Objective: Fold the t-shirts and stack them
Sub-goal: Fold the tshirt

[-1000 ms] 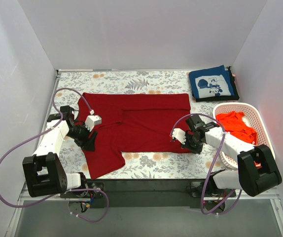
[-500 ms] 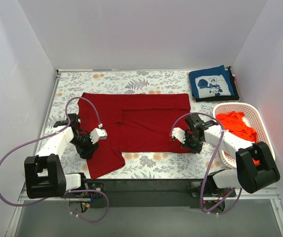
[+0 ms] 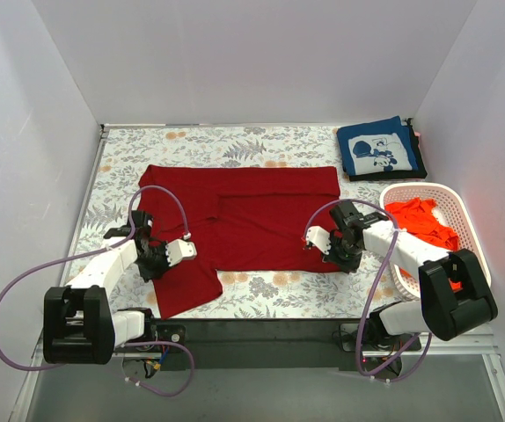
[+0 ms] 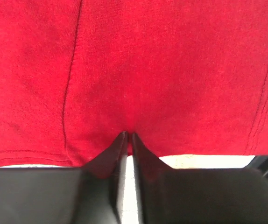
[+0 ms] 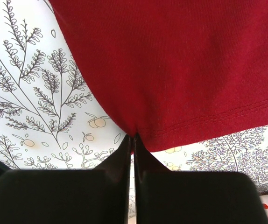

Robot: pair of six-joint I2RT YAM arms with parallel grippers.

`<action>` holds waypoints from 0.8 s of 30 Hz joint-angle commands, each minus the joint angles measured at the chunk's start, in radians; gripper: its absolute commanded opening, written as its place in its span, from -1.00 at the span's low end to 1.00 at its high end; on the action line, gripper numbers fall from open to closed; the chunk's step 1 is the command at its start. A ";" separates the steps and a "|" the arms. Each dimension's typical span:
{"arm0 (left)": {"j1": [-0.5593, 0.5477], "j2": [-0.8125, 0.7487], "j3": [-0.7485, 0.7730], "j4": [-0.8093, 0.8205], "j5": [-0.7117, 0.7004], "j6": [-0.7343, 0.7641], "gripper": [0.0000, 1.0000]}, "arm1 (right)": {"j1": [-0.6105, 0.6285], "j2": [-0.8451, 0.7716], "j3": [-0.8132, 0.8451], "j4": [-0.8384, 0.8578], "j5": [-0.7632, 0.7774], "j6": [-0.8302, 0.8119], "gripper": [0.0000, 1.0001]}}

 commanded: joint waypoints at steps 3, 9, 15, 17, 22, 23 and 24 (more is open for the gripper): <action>-0.003 0.011 -0.031 -0.032 -0.025 0.029 -1.00 | 0.001 -0.027 0.036 -0.034 -0.015 0.011 -0.97; -0.003 0.002 0.069 -0.139 0.024 0.011 -1.00 | -0.001 -0.088 0.045 -0.060 -0.013 0.004 -0.97; -0.001 -0.001 0.163 -0.219 0.064 -0.008 -1.00 | -0.008 -0.130 0.060 -0.082 -0.016 -0.003 -0.97; -0.001 -0.003 0.186 -0.239 0.078 -0.009 -1.00 | -0.011 -0.136 0.062 -0.093 -0.015 -0.004 -0.97; 0.002 -0.005 0.212 -0.262 0.087 -0.020 -1.00 | -0.019 -0.153 0.076 -0.109 -0.018 -0.013 -0.97; 0.003 -0.003 0.223 -0.263 0.090 -0.021 -1.00 | -0.027 -0.156 0.079 -0.116 -0.021 -0.016 -0.97; 0.005 0.000 0.233 -0.265 0.096 -0.029 -1.00 | -0.028 -0.158 0.083 -0.119 -0.021 -0.019 -0.97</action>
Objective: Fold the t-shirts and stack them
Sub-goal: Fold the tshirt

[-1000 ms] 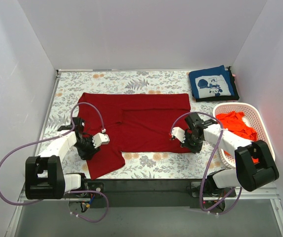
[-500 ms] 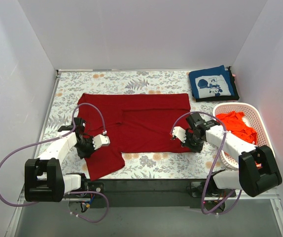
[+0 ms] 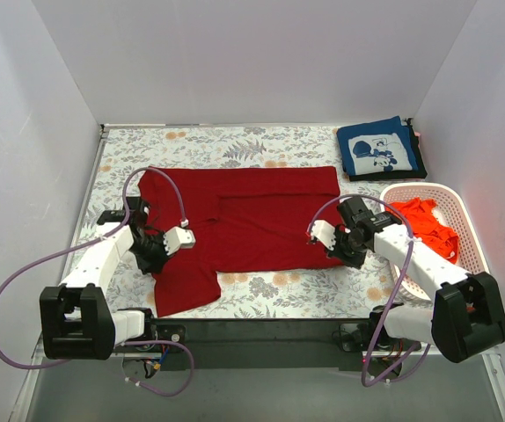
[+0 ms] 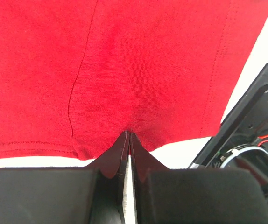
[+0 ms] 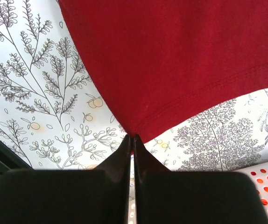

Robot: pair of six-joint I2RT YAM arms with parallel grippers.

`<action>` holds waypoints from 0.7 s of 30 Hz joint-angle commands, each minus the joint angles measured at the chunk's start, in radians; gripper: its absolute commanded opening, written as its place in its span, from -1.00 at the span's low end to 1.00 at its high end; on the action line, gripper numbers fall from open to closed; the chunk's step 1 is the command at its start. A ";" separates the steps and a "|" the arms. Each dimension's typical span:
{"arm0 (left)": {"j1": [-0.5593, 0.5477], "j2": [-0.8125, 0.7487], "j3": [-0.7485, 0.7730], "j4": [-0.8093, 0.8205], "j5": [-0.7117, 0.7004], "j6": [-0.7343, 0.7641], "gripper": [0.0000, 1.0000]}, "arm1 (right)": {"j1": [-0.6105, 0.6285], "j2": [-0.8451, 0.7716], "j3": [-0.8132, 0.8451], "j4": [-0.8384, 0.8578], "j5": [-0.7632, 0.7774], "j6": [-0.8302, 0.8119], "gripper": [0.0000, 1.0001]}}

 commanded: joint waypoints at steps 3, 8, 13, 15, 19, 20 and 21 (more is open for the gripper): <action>0.020 0.008 0.117 -0.059 0.075 -0.016 -1.00 | -0.036 -0.032 0.073 -0.053 -0.022 -0.030 -0.97; 0.079 0.080 0.229 -0.083 0.118 -0.038 -1.00 | -0.065 -0.014 0.108 -0.069 -0.033 -0.061 -0.97; 0.099 0.165 0.345 -0.100 0.163 -0.058 -1.00 | -0.091 0.025 0.162 -0.072 -0.056 -0.087 -0.97; 0.104 0.200 0.372 -0.099 0.174 -0.071 -1.00 | -0.106 0.051 0.194 -0.075 -0.062 -0.096 -0.97; 0.119 0.263 0.444 -0.103 0.194 -0.078 -1.00 | -0.131 0.094 0.257 -0.090 -0.080 -0.121 -0.97; 0.122 0.273 0.470 -0.103 0.195 -0.081 -1.00 | -0.140 0.112 0.267 -0.095 -0.083 -0.124 -0.97; 0.128 0.299 0.484 -0.103 0.201 -0.082 -1.00 | -0.151 0.121 0.292 -0.096 -0.085 -0.136 -0.97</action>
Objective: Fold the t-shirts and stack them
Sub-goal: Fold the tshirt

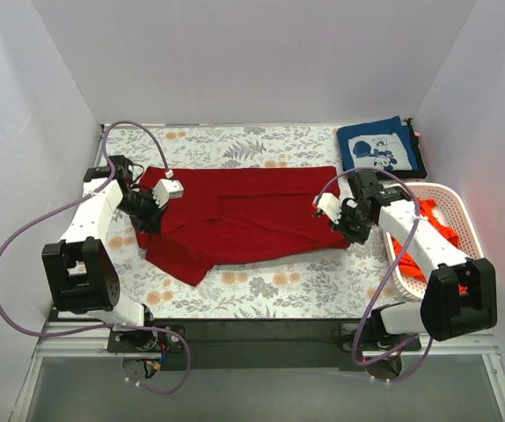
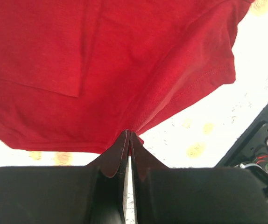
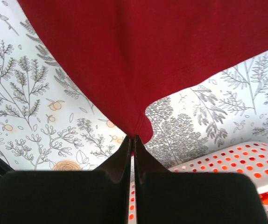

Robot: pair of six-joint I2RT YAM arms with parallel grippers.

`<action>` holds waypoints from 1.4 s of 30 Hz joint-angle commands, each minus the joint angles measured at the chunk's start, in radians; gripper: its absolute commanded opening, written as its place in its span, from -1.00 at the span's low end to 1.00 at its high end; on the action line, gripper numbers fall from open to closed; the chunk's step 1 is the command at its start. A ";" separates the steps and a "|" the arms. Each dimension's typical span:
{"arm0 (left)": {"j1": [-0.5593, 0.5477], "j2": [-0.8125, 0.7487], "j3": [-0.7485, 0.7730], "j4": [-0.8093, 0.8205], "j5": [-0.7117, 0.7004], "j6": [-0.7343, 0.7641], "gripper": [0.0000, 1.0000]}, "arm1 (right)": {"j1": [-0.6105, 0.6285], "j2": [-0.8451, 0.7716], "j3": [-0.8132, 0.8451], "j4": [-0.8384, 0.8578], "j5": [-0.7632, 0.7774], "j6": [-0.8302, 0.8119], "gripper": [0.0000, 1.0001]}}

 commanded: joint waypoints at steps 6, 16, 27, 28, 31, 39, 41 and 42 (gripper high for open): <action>0.032 0.118 0.181 -0.009 0.076 -0.032 -1.00 | -0.065 0.115 0.163 -0.051 -0.049 -0.084 -0.97; 0.052 0.290 0.351 -0.008 0.101 -0.066 -1.00 | -0.088 0.314 0.371 -0.080 -0.066 -0.119 -0.97; 0.084 0.409 0.473 -0.032 0.145 -0.084 -1.00 | -0.133 0.474 0.565 -0.140 -0.084 -0.161 -0.97; 0.087 0.412 0.473 -0.031 0.147 -0.084 -1.00 | -0.133 0.480 0.571 -0.140 -0.083 -0.164 -0.97; 0.090 0.425 0.480 -0.020 0.156 -0.096 -1.00 | -0.134 0.514 0.603 -0.149 -0.089 -0.156 -0.97; 0.101 0.448 0.513 -0.020 0.176 -0.115 -1.00 | -0.134 0.566 0.649 -0.157 -0.084 -0.156 -0.97; 0.101 0.452 0.523 -0.029 0.183 -0.115 -1.00 | -0.136 0.572 0.654 -0.160 -0.081 -0.158 -0.97; 0.101 0.452 0.523 -0.029 0.185 -0.116 -1.00 | -0.136 0.574 0.654 -0.160 -0.081 -0.158 -0.97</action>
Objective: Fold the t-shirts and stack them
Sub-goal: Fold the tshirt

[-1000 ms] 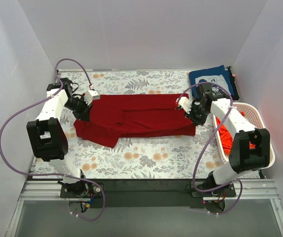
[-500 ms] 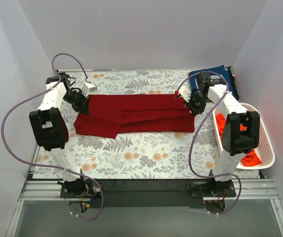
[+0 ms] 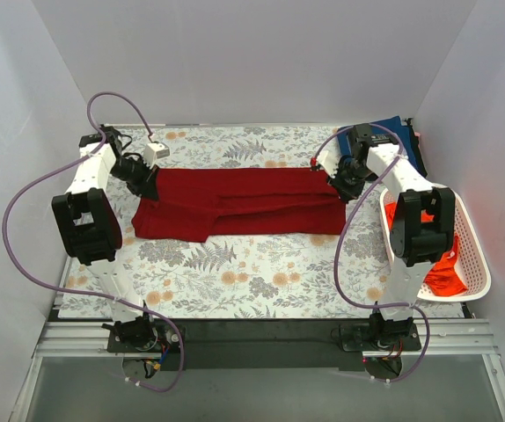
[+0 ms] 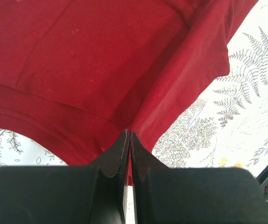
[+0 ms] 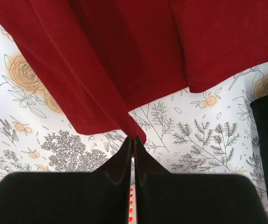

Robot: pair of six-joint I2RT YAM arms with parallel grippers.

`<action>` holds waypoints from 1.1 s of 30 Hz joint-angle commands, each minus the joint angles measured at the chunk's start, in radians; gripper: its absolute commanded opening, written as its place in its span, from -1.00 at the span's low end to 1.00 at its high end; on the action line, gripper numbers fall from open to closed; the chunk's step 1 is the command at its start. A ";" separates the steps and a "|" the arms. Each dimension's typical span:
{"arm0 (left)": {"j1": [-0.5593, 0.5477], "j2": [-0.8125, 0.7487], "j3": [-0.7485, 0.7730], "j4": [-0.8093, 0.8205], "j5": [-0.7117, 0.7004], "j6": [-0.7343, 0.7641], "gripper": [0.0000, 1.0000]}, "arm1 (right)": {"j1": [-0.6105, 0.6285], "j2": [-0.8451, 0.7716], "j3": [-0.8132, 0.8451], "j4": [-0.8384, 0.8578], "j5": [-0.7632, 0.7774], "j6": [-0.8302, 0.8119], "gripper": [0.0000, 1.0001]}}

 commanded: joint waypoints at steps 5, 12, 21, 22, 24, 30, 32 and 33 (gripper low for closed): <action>0.009 0.000 0.040 0.002 0.041 -0.012 -1.00 | -0.007 0.029 0.071 -0.036 -0.007 -0.037 -0.97; 0.012 0.009 0.052 0.011 0.035 -0.025 -1.00 | -0.006 0.060 0.107 -0.040 -0.003 -0.038 -0.97; 0.013 0.030 0.080 0.011 0.038 -0.040 -1.00 | -0.006 0.075 0.122 -0.045 -0.003 -0.047 -0.97; 0.013 0.037 0.083 0.013 0.036 -0.043 -1.00 | -0.007 0.081 0.130 -0.046 -0.003 -0.049 -0.97; 0.013 0.043 0.092 0.013 0.035 -0.044 -1.00 | -0.007 0.094 0.139 -0.048 -0.004 -0.047 -0.97; 0.013 0.058 0.097 0.028 0.026 -0.060 -1.00 | -0.007 0.132 0.174 -0.048 -0.007 -0.044 -0.97; 0.013 0.067 0.097 0.040 0.024 -0.070 -1.00 | -0.007 0.146 0.182 -0.048 -0.006 -0.044 -0.97; 0.013 0.070 0.100 0.043 0.021 -0.074 -1.00 | -0.007 0.152 0.185 -0.048 -0.007 -0.040 -0.97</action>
